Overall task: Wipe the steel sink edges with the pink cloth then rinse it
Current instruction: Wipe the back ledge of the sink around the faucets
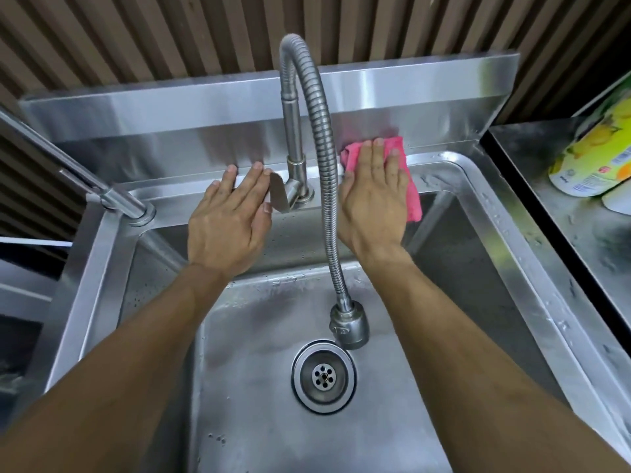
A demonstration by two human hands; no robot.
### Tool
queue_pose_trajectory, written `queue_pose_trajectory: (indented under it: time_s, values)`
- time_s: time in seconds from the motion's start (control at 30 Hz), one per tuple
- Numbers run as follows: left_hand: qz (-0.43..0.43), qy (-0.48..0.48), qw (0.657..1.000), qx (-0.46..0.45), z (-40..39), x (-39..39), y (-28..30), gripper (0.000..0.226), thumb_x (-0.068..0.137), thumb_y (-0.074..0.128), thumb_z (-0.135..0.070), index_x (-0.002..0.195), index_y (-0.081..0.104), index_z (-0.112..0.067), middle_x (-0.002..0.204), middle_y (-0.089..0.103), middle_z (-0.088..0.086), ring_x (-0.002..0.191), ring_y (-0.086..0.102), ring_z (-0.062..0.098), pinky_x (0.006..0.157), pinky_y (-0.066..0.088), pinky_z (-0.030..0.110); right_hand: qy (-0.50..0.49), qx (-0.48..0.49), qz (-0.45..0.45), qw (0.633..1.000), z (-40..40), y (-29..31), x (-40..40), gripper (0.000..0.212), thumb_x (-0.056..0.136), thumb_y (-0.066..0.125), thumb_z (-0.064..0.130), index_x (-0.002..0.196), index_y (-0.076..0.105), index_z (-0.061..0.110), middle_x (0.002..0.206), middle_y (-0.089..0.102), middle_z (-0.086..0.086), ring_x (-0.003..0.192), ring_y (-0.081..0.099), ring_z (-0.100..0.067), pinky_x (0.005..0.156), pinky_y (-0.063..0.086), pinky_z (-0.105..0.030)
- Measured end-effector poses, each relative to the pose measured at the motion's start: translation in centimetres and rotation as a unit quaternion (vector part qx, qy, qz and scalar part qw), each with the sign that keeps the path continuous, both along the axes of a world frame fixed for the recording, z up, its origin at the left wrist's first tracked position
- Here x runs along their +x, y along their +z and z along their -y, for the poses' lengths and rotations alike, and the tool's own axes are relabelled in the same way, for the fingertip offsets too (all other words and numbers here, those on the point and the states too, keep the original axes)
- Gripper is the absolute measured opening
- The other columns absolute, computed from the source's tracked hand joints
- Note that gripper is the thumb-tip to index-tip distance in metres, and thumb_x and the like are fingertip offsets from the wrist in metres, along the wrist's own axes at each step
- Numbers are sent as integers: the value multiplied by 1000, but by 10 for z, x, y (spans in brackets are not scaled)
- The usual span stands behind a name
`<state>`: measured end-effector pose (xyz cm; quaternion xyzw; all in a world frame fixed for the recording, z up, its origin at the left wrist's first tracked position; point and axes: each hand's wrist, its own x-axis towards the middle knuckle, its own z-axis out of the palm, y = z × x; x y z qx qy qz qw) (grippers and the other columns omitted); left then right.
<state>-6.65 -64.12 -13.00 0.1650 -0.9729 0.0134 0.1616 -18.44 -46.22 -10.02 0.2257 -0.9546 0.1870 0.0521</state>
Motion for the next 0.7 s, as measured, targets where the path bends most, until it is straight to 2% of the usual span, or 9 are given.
queue_pose_trajectory:
  time_s: [0.07,0.13,0.23,0.33,0.47,0.57,0.63,0.7]
  values:
    - [-7,3,1000,-3,-1,-1,-1,58,106,19,-39,160,35,-24,163,36,-3,153,31,31,125,26,45,95,-14,-3,995,11,4,10,63,105,10,33,164,17,10,172,15,-12,160,6,-31,131,7,-47]
    - [-13,2,1000,-1,-2,-1,-1,57,106,20,-38,159,36,-23,162,38,-2,152,32,32,124,28,45,205,-20,-11,979,11,5,11,59,108,20,34,161,28,10,169,26,-12,159,14,-29,130,15,-48]
    - [-11,-4,1000,-1,-1,-1,-2,57,107,20,-39,160,34,-24,162,36,-3,153,31,31,124,27,45,272,30,-44,961,-5,10,-10,54,111,23,33,162,28,16,169,27,-5,159,15,-23,131,12,-42]
    - [-4,-7,1000,-1,0,1,-1,58,107,18,-41,161,32,-24,163,34,-4,154,28,29,124,25,44,228,58,-63,970,-23,6,-21,54,112,22,38,164,24,23,169,26,2,159,15,-19,128,1,-29]
    - [-6,-10,1000,5,-1,0,1,57,107,19,-41,160,34,-25,163,36,-4,153,30,31,124,27,45,93,-3,-48,995,-37,2,-25,51,112,31,39,161,33,25,168,31,5,158,19,-21,127,12,-35]
    - [-3,-4,1000,5,-1,0,0,57,107,19,-40,160,35,-26,163,35,-5,154,30,31,124,27,45,41,-77,15,996,-18,7,-11,51,111,34,31,159,34,16,169,29,-4,159,16,-27,127,4,-35]
    - [-5,0,1000,7,-1,-2,0,57,106,20,-40,159,36,-26,163,35,-5,154,29,30,124,27,44,61,-94,50,992,-5,8,2,55,105,33,29,156,33,7,168,27,-16,158,16,-33,128,2,-41]
    - [-4,-1,1000,7,-2,-2,0,57,106,21,-40,159,37,-26,163,36,-5,153,30,31,124,27,44,163,-85,87,979,1,11,8,60,99,26,40,148,37,7,160,38,-21,154,27,-37,129,17,-53]
